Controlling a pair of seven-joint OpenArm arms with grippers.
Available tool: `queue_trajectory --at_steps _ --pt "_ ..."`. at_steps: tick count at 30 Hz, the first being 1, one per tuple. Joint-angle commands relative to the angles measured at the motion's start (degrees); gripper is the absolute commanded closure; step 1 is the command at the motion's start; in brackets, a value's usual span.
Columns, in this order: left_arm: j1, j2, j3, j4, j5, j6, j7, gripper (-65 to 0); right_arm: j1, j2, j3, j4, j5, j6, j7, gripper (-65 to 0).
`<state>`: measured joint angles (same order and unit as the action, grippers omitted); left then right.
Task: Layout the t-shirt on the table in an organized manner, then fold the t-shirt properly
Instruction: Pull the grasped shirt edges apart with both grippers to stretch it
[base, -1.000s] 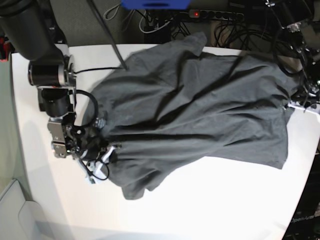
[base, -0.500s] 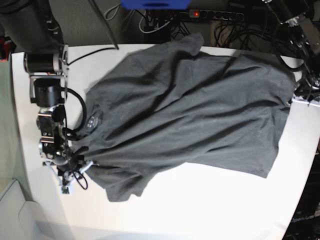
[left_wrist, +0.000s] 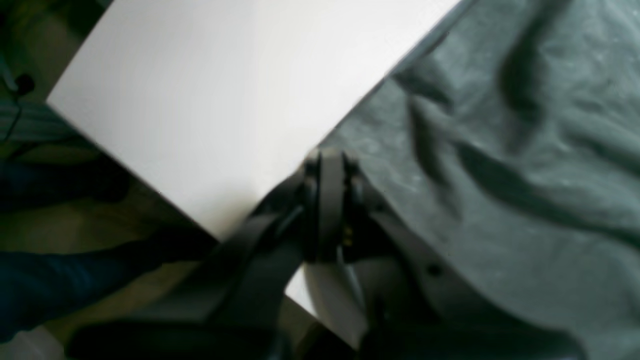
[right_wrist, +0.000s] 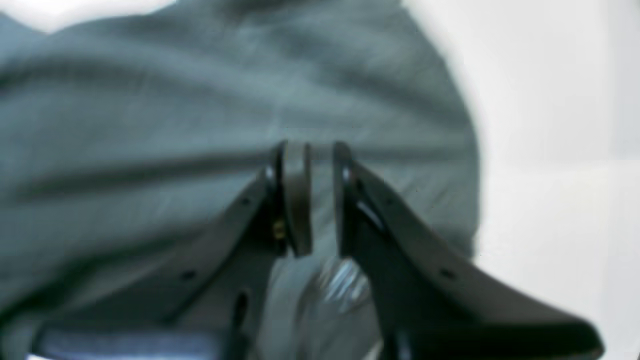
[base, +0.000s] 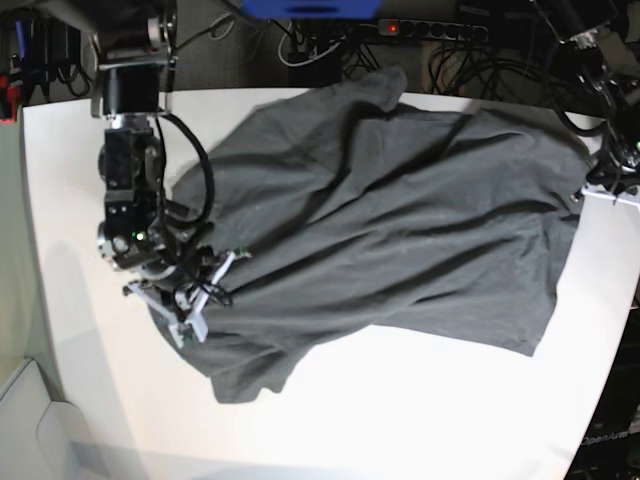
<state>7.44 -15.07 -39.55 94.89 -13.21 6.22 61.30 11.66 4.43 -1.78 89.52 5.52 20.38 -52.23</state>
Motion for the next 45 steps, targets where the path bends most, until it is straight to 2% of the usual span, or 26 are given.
queue_trajectory --at_steps 1,3,5,9,12,18,20,26,29,33,37,40,43,45 --pt "-0.9 -1.2 -0.1 0.7 -0.1 0.1 -0.8 -0.3 -0.5 -0.7 0.2 3.1 0.6 1.6 0.1 -6.9" --pt "-0.9 -1.6 -0.1 0.7 -0.6 0.1 -0.8 -0.4 -3.7 -2.3 0.2 6.5 0.4 3.2 -2.3 -6.9" --pt "-1.2 -1.7 -0.1 1.0 -0.6 0.1 -0.8 -0.4 -6.4 -3.6 0.0 8.8 0.2 3.4 -3.2 -6.9" --pt "-1.2 -1.9 -0.1 1.2 -0.3 0.1 -0.7 -0.5 -9.9 -4.0 -0.1 9.1 0.2 3.3 -3.6 -6.9" --pt "-1.2 -3.2 -0.1 1.2 -0.5 0.1 0.9 -0.5 -10.8 -3.6 0.0 5.1 0.2 3.3 -2.8 -6.9" --pt "-1.2 -4.1 -0.1 1.3 -0.7 0.0 2.4 -1.6 -6.9 0.8 1.5 -9.7 0.1 2.7 3.7 -6.9" --pt "-1.2 -4.6 -0.1 1.3 -0.7 -0.1 2.4 -6.5 -4.1 1.8 3.4 -15.0 0.1 0.7 5.3 -6.9" --pt "-0.4 -4.9 6.6 1.2 -0.7 -0.1 2.4 -33.0 6.1 6.9 4.7 -30.0 0.1 -2.8 12.6 -6.9" --pt "0.3 -4.8 10.2 1.3 -0.7 -0.1 2.4 -43.7 9.6 9.3 4.7 -32.9 0.3 -6.5 14.6 -6.9" --pt "0.8 -4.4 11.7 3.2 -0.7 -0.1 2.4 -52.8 9.8 10.9 4.8 -26.1 0.5 -6.4 12.5 -6.9" --pt "2.8 -2.3 11.7 7.7 -0.7 -0.1 2.4 -58.3 5.1 10.9 4.9 -10.9 0.6 -6.1 7.6 -6.9" --pt "4.4 -0.5 11.7 11.0 -2.4 -0.1 2.5 -59.1 1.1 8.0 4.9 -0.1 0.5 -3.7 5.0 -6.9" --pt "6.2 0.3 11.7 12.5 -4.6 -0.1 3.5 -59.1 -1.9 7.1 4.9 8.2 0.6 -3.1 1.2 -6.9" --pt "6.5 0.7 11.7 12.1 -5.0 -0.1 4.2 -59.1 -3.9 5.5 4.9 12.1 0.6 -3.0 -0.1 -6.9"
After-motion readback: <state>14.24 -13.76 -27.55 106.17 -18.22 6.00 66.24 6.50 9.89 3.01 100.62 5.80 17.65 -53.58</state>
